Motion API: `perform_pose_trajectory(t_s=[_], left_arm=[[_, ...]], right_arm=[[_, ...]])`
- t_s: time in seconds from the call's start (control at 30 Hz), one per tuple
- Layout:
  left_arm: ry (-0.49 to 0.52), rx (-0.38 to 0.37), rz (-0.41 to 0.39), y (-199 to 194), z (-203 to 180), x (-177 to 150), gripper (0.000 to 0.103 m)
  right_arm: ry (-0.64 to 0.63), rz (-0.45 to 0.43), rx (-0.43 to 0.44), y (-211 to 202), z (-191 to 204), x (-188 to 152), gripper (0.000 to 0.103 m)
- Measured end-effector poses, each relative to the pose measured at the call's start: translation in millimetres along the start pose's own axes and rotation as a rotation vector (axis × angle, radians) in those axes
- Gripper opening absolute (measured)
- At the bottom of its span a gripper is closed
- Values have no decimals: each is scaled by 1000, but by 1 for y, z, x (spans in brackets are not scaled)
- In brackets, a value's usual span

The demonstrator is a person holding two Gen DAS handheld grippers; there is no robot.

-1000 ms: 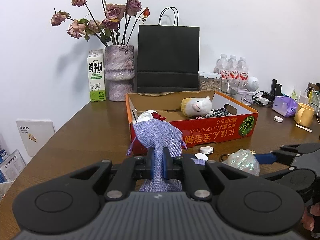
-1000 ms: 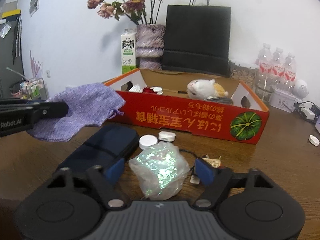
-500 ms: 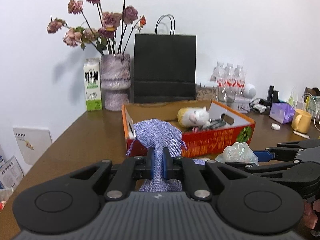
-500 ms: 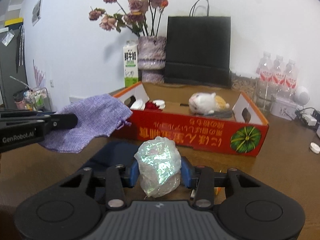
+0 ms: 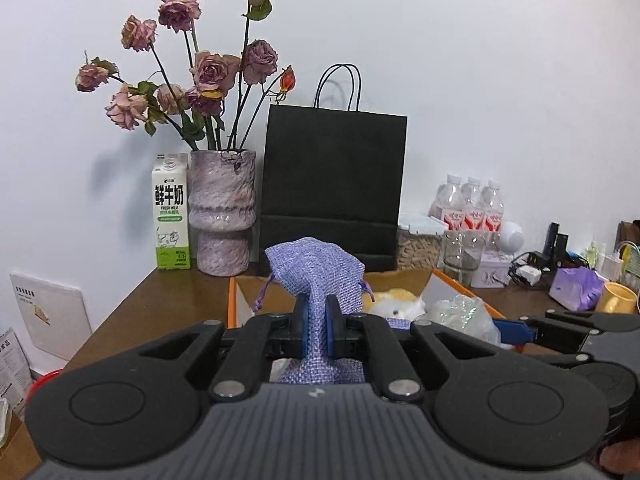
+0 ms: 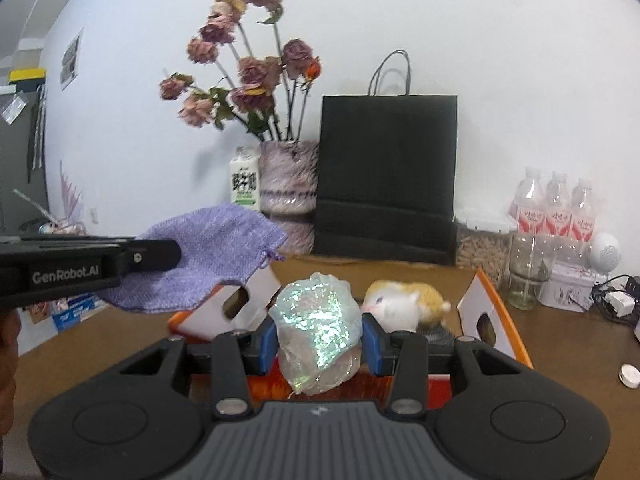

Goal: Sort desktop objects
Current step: 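Carry the pouch and iridescent bag into the cardboard box and open both tools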

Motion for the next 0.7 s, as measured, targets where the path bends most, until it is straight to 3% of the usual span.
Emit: perform_pose_trajectory(t_s=[0.3,0.7], left_arm=[[-30,13,80,63,-1,3,8],[55,29,177,110,-3,-29,8]], right_arm=[[104,41,3,55,-25,0,41],[97,127,-7,100,-47,-18,41]])
Point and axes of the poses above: each gripper's, at about its wrist camera, not at the fingertips, and y roughly the way its jaws point, z to its left, x to its top, the point moved 3 cm from there along y, roughly the way its jaws point, and after that the axes turned 8 degrees about x, right-handed, at the moved point
